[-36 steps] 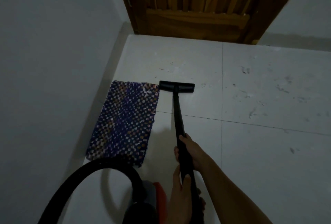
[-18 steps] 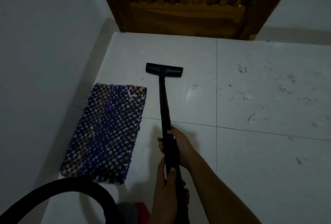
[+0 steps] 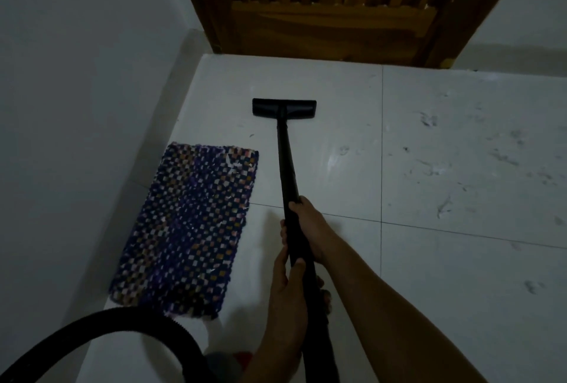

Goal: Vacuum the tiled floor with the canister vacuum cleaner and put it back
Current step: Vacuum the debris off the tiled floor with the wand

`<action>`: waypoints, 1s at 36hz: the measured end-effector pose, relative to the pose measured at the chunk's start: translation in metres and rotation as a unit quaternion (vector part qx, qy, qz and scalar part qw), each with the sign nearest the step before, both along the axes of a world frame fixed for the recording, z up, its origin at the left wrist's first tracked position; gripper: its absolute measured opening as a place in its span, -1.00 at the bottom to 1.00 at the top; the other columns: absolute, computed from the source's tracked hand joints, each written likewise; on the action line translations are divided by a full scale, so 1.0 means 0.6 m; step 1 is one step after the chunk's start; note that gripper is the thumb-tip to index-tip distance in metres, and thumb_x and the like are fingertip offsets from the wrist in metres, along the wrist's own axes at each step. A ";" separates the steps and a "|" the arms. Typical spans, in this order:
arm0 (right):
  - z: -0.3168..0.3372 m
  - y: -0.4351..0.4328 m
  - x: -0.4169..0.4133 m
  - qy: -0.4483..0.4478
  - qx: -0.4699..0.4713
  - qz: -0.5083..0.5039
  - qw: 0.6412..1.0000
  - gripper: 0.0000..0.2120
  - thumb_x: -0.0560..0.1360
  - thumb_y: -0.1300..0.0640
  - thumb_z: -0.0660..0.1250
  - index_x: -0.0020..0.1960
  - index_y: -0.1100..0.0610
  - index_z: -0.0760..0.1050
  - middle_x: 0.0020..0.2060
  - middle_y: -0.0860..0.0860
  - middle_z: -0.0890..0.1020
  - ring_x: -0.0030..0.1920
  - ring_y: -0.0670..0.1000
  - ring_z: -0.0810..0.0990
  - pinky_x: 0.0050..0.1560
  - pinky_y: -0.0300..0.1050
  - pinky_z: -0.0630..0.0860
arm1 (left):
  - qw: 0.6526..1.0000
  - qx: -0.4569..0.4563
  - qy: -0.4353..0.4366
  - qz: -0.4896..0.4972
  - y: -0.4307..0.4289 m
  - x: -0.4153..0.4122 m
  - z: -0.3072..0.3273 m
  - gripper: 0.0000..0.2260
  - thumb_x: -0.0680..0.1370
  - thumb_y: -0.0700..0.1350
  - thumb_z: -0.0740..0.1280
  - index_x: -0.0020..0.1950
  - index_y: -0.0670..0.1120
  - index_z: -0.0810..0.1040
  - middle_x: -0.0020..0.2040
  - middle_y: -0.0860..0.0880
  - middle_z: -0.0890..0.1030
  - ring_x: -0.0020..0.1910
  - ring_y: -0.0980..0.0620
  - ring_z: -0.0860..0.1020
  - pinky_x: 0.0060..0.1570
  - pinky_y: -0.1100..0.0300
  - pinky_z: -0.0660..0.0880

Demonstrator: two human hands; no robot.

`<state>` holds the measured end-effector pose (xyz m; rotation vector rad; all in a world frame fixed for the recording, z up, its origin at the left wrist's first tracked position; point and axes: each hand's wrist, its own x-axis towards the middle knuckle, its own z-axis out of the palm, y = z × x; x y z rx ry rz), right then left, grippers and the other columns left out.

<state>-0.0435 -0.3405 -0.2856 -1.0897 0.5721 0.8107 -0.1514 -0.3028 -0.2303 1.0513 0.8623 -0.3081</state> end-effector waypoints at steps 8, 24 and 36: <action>0.025 0.013 -0.037 -0.006 -0.024 0.006 1.000 -0.76 0.65 0.17 0.07 0.30 0.14 0.33 -0.41 0.13 0.45 -0.54 0.01 0.43 -0.56 -0.22 0.40 | 0.999 -0.004 0.024 0.024 0.008 -0.032 0.043 -0.71 0.62 -0.14 0.15 0.32 0.09 0.38 -0.41 -0.18 0.50 -0.59 -0.04 0.45 -0.52 0.19 0.43; 0.070 0.078 -0.142 0.008 -0.043 0.026 0.999 -0.88 0.65 0.16 0.08 0.13 0.15 0.35 -0.44 0.12 0.45 -0.58 0.00 0.41 -0.57 -0.22 0.39 | 0.999 0.008 0.041 0.033 0.069 -0.125 0.110 -0.74 0.63 -0.16 0.12 0.27 0.11 0.36 -0.36 -0.20 0.48 -0.61 -0.01 0.44 -0.61 0.25 0.42; 0.030 0.131 -0.092 -0.012 -0.069 0.071 0.995 -0.87 0.65 0.14 0.08 0.08 0.11 0.39 -0.38 0.13 0.47 -0.50 0.02 0.43 -0.54 -0.23 0.41 | 0.999 0.047 0.010 0.002 0.111 -0.089 0.062 -0.66 0.64 -0.13 0.11 0.42 0.08 0.30 -0.40 -0.11 0.50 -0.59 0.06 0.47 -0.56 0.26 0.44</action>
